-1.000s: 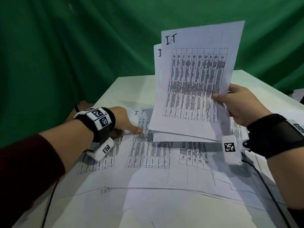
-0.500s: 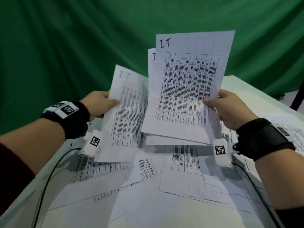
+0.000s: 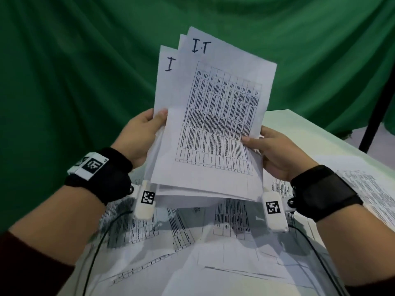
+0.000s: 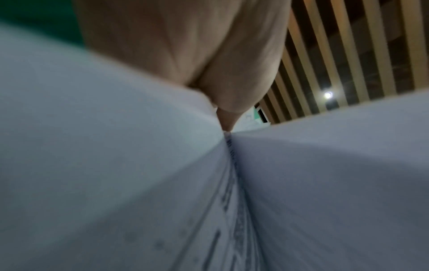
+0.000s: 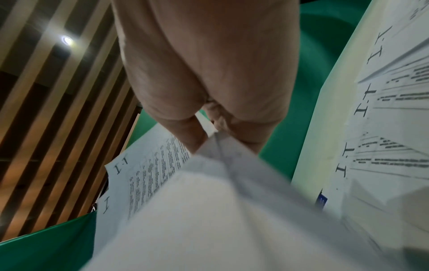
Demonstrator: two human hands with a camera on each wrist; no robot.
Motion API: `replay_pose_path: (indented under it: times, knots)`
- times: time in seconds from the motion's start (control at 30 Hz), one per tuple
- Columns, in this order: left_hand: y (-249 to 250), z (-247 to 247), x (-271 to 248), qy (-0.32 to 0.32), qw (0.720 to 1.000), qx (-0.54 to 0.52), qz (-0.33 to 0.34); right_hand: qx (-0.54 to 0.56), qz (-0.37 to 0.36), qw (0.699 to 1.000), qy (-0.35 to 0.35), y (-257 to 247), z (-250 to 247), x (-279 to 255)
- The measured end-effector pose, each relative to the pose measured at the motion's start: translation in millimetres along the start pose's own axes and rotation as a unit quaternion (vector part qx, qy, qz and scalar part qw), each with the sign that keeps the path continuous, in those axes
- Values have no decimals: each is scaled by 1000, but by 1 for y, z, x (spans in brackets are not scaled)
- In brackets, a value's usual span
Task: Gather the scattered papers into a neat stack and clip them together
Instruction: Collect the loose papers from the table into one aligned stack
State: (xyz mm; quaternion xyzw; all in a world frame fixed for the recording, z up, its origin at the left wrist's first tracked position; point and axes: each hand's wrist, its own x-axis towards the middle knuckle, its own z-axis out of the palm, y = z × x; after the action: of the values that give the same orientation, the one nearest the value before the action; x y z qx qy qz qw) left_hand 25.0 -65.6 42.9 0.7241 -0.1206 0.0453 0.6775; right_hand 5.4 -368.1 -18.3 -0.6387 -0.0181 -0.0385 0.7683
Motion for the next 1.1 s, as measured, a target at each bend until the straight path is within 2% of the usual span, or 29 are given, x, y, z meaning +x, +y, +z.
replay_pose_path:
  times: [0.1, 0.17, 0.23, 0.33, 0.43, 0.53, 0.6, 0.67, 0.73, 0.8, 0.93, 1.0, 1.1]
  knots:
    - [-1, 7, -4, -70, 997, -30, -21, 19, -34, 999, 28, -3, -2, 0]
    - [-1, 17, -11, -69, 998, 3, 2, 26, -56, 997, 39, -5, -3, 0]
    - [-4, 24, -13, -14, 999, 38, 32, 23, -73, 996, 51, -7, -2, -1]
    - [-6, 22, -11, 27, 999, 23, 40, 30, -104, 992, 69, -9, -7, 0]
    - [0, 15, -4, 61, 997, -13, 44, -42, -138, 982, 126, -11, -21, -1]
    - [10, 1, 4, 155, 982, 4, 109, -161, -152, 946, 237, -12, -43, 2]
    - [13, -14, 10, 206, 964, -27, 164, -215, -142, 915, 309, -10, -56, 3]
    - [13, -26, 16, 221, 953, -75, 193, -221, -137, 907, 331, -8, -62, 5]
    - [10, -27, 20, 196, 957, -91, 191, -216, -128, 913, 321, -6, -59, 6]
    - [3, -16, 19, 169, 974, -45, 147, -184, -104, 936, 280, -3, -51, 8]
    - [-17, 14, 19, 121, 990, 39, 66, -40, -63, 989, 132, -5, -33, 4]
    - [-25, 30, 16, 109, 992, 39, 39, -1, -58, 996, 62, -9, -27, -1]
    - [-40, 39, 18, 84, 996, 23, 18, 24, -62, 998, 0, -14, -22, -8]
